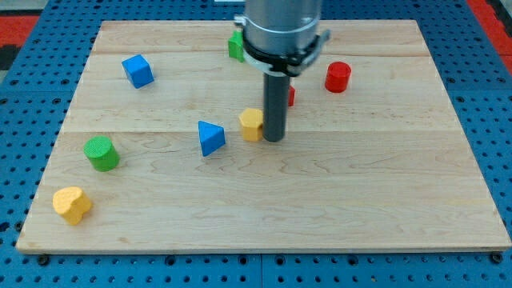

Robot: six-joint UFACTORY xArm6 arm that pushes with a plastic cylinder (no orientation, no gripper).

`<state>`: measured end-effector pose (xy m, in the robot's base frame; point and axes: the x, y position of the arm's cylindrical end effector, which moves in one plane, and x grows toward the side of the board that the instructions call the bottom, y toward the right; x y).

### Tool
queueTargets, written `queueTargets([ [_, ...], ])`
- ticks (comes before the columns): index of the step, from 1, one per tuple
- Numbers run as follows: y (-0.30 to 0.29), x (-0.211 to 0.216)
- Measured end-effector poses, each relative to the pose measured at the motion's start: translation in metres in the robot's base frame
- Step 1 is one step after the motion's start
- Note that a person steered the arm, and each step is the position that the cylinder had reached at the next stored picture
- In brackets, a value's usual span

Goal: Move the yellow hexagon closer to the blue cube

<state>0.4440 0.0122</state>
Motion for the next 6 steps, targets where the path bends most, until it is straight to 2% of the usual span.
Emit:
queueTargets([
  [1, -0.031, -0.007],
  [2, -0.093, -0.007],
  [4, -0.004, -0.006],
  [6, -0.116, -0.039],
])
